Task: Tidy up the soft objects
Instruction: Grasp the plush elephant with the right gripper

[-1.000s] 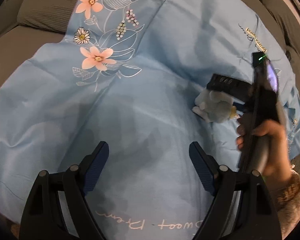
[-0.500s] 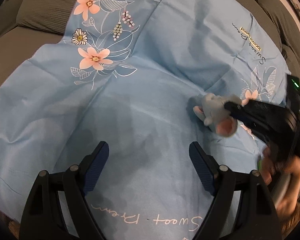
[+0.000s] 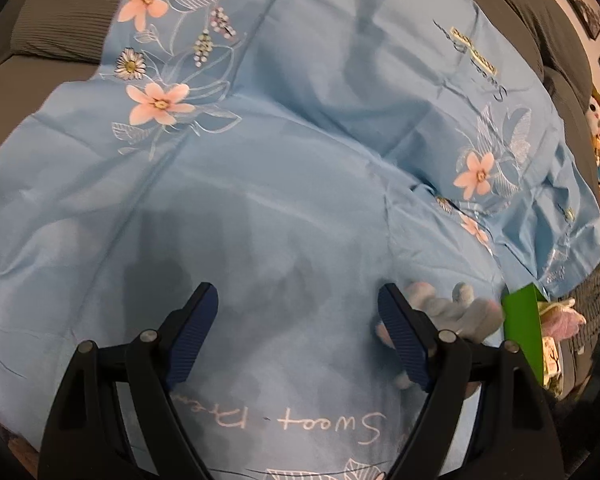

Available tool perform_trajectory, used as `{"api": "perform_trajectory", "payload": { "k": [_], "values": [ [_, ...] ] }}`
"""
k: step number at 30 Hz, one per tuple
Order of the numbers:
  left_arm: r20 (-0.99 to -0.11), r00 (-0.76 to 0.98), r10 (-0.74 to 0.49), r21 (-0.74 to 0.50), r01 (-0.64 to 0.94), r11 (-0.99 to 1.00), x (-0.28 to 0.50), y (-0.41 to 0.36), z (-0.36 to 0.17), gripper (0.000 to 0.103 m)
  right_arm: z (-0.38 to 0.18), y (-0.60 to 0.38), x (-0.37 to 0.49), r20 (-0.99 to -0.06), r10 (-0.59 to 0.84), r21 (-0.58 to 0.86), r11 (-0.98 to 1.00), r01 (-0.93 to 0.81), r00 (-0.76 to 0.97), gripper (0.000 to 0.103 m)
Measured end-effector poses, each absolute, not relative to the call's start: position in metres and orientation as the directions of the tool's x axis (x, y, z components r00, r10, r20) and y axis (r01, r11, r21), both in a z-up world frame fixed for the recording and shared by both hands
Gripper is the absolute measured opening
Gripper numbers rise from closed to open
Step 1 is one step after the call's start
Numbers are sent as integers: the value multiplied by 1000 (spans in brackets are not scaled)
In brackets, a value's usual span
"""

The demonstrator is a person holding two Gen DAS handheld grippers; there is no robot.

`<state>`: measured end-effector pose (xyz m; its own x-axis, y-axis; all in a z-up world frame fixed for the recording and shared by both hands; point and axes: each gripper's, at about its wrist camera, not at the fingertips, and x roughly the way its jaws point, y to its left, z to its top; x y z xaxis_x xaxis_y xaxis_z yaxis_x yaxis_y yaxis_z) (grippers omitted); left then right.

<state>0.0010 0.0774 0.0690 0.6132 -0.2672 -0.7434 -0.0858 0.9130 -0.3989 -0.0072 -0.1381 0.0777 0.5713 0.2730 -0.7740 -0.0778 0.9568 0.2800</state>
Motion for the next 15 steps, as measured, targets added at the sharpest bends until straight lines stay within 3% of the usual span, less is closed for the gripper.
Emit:
{"api": "perform_trajectory", "payload": {
  "k": [8,9,10,12,14,15],
  "values": [
    [-751,576,-323,-403,-12,915,-2,55,64,82,55,-133,-25,-819,352,330,935,-129,453,20],
    [-751,576,-324,-402,-9,916,-3,54,64,82,56,-134,-28,-820,355,335,934,-127,448,23],
    [-750,577,-324,-401,-7,916,-3,53,64,82,58,-135,-30,-819,357,339,933,-123,449,28],
    [-747,578,-329,-404,-2,915,-4,52,65,82,67,-139,-35,-801,367,350,928,-127,473,63],
    [-741,576,-344,-418,6,909,-5,52,66,82,78,-146,-42,-772,368,354,926,-132,518,80],
    [-739,575,-352,-425,9,905,-5,52,66,82,84,-149,-44,-761,363,349,928,-131,537,81]
  ]
}}
